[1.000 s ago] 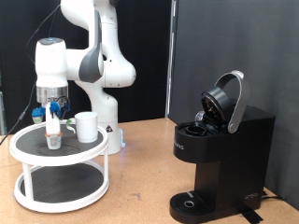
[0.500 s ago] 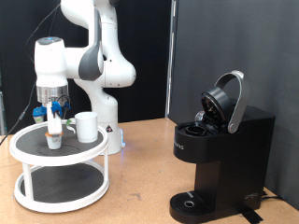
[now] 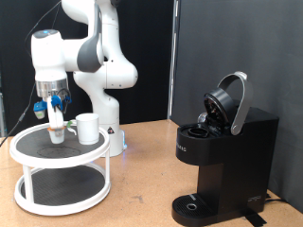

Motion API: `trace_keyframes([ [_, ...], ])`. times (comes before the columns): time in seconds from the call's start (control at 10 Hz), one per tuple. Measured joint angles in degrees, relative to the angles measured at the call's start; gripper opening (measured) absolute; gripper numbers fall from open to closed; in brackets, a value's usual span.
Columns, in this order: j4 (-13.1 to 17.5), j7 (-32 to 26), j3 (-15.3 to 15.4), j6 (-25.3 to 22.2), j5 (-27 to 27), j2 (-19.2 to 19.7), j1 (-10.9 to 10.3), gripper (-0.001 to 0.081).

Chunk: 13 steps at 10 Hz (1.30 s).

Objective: Make a cup of coffee with the keurig machine

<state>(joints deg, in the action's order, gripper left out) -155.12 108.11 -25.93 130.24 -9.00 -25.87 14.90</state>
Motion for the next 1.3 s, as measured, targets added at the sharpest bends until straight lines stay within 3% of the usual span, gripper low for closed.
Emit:
trace_keyframes([
  [0.3,2.5,-1.0,0.0,-4.9,-0.4,-2.9,0.4,0.0405],
  [0.5,2.4,-1.0,-0.1,-4.9,0.8,-2.8,0.3,0.0405],
  [0.8,4.9,-3.1,-0.7,-8.2,12.3,-3.8,-3.1,0.0405],
  [1.1,8.5,-3.4,-0.7,-12.0,23.0,-5.0,-7.7,0.0405],
  [1.3,9.9,-1.8,0.6,-12.9,26.8,-5.1,-9.9,0.0405],
])
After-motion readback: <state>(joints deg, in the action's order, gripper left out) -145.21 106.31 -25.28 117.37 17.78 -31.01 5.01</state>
